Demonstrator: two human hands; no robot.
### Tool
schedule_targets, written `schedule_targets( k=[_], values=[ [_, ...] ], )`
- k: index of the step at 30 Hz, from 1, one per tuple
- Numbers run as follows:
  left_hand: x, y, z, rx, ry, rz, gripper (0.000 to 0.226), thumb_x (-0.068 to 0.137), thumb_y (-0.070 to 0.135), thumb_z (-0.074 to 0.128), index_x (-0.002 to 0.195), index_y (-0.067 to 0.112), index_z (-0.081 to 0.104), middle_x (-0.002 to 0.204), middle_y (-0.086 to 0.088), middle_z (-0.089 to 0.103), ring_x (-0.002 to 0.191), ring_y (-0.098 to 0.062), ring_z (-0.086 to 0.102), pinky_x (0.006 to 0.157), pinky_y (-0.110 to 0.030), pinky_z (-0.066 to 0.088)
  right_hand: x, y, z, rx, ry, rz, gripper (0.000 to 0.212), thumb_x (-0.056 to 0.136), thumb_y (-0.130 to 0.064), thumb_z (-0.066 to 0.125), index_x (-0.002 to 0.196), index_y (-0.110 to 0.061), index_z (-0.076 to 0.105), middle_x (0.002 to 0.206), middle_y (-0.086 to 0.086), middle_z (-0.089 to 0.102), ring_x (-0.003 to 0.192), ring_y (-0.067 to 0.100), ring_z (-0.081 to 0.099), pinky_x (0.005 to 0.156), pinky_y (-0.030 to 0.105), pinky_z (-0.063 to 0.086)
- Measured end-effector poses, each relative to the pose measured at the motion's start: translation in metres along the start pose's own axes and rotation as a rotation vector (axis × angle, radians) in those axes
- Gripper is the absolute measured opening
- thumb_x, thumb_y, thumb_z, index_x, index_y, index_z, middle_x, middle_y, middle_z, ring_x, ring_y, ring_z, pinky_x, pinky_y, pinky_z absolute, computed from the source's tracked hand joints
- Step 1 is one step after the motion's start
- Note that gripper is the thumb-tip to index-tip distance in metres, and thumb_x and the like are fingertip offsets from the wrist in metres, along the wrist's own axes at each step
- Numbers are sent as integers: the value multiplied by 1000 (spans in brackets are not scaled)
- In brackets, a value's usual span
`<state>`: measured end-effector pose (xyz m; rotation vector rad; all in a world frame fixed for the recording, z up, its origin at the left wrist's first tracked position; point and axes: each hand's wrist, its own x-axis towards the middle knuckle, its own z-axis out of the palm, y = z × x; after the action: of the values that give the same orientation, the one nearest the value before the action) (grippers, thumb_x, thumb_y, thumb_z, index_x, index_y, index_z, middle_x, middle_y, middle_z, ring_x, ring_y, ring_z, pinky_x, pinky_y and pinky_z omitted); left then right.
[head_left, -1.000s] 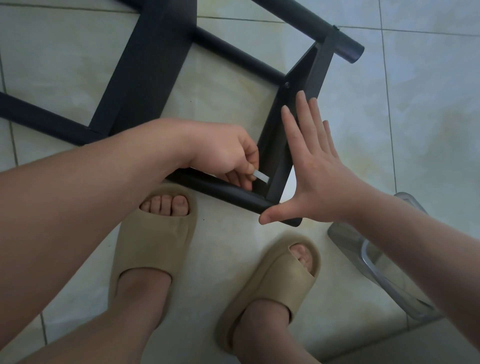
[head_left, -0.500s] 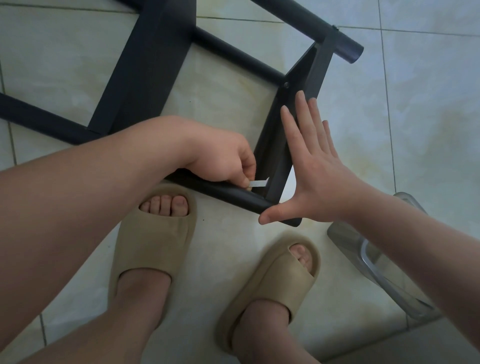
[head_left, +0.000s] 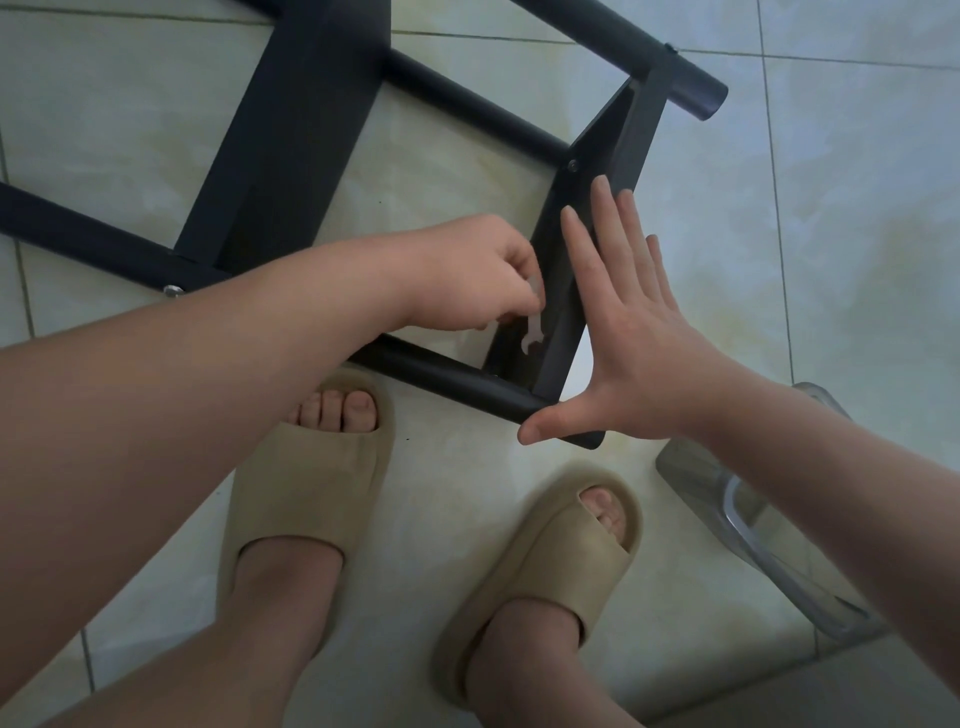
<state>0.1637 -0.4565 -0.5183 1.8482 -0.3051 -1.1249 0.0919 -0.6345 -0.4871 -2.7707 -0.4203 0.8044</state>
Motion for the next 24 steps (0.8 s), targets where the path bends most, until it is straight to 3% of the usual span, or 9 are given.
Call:
schedule_targets(
  k=[2, 4, 13, 24],
  values=[
    [2, 1, 7, -181, 8, -86, 12, 95, 13, 62, 84, 19, 62, 85, -4, 70, 87, -18, 70, 72, -31, 55, 0, 0, 0, 2, 3, -2, 156, 49, -102, 51, 160, -15, -17, 163, 3, -34, 147, 20, -38, 121, 45, -17],
    [2, 0, 12, -292, 5, -139, 9, 97, 14, 61, 89, 17, 59, 81, -5, 71, 78, -17, 73, 65, -27, 54, 0, 0, 1, 0, 7, -5, 156, 49, -102, 50, 160, -14, -17, 164, 4, -33, 148, 21, -37, 121, 45, -16],
    [2, -3, 18, -244, 69, -149, 8, 95, 18, 66, 89, 19, 63, 68, 3, 74, 71, -10, 74, 61, -22, 53, 0, 1, 2, -3, 20, -12, 156, 50, -102, 50, 160, -14, -15, 164, 3, -32, 148, 21, -36, 121, 46, -16],
    [1, -2, 15, -271, 22, -185, 5, 93, 25, 68, 90, 23, 65, 76, 8, 77, 71, -3, 73, 65, -26, 44, 1, 1, 1, -2, 16, -6, 156, 49, -102, 51, 160, -14, -15, 164, 3, -32, 148, 21, -36, 121, 47, -15]
  ],
)
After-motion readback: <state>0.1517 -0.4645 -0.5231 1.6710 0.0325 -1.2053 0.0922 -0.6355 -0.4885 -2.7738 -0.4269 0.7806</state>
